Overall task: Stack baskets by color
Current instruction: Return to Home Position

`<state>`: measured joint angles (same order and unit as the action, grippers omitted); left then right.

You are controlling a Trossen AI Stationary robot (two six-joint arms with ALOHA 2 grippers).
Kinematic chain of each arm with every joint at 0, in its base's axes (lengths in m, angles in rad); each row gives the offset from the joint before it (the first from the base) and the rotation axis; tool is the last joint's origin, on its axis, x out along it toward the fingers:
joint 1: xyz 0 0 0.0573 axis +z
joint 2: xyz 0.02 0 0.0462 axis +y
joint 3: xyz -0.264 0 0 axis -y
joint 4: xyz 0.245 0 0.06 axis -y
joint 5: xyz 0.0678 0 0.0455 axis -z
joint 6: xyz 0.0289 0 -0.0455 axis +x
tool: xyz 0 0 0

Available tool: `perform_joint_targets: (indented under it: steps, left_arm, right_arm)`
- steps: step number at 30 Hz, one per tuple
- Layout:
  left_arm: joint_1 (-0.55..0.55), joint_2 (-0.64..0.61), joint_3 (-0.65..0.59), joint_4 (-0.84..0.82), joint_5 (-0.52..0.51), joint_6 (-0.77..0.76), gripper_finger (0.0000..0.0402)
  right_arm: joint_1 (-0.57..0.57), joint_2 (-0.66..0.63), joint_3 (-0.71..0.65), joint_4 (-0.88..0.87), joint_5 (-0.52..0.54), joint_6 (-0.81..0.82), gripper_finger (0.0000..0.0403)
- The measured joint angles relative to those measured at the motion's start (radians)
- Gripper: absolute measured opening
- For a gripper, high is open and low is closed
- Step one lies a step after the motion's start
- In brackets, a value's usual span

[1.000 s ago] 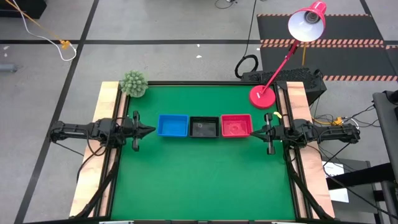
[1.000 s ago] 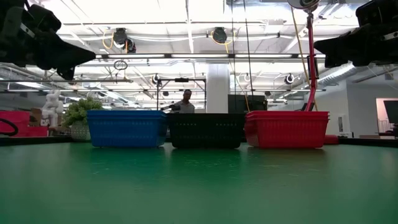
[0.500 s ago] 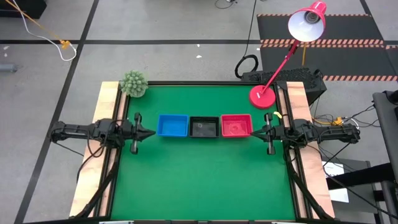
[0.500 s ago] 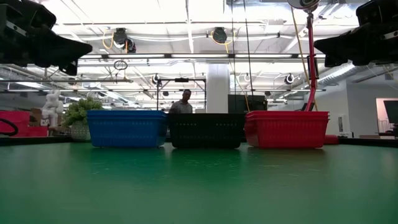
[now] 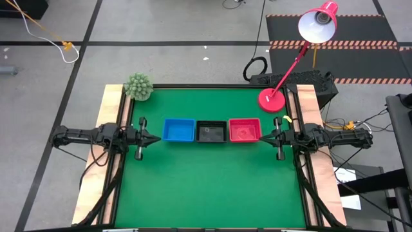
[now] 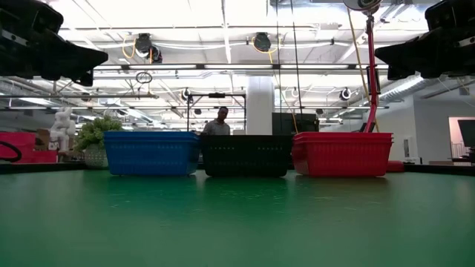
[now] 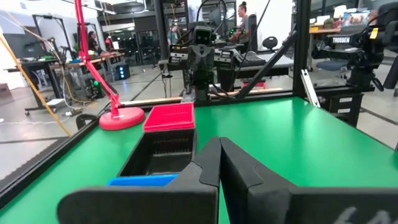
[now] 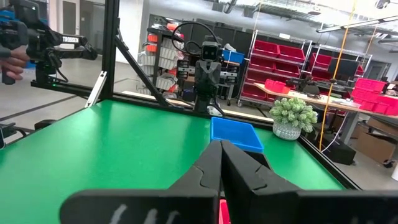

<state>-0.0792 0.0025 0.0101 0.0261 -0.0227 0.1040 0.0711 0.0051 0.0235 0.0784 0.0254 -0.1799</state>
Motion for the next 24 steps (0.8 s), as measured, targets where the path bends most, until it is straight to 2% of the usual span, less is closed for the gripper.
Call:
perform_joint_targets:
  steps: [10,17,24]
  left_arm:
    - [-0.001,0.003,0.000,0.000,-0.003,-0.007,0.0003]
    - [-0.001,0.003,0.000,0.001,-0.004,-0.030,0.0030]
    - [-0.001,0.003,0.000,0.001,-0.004,-0.030,0.0031]
  right_arm:
    - [0.000,0.000,0.000,0.000,0.000,0.000,0.0000]
    - [0.000,0.000,0.000,0.000,0.000,0.000,0.0000]
    - [0.000,0.000,0.000,0.000,0.000,0.000,0.0000]
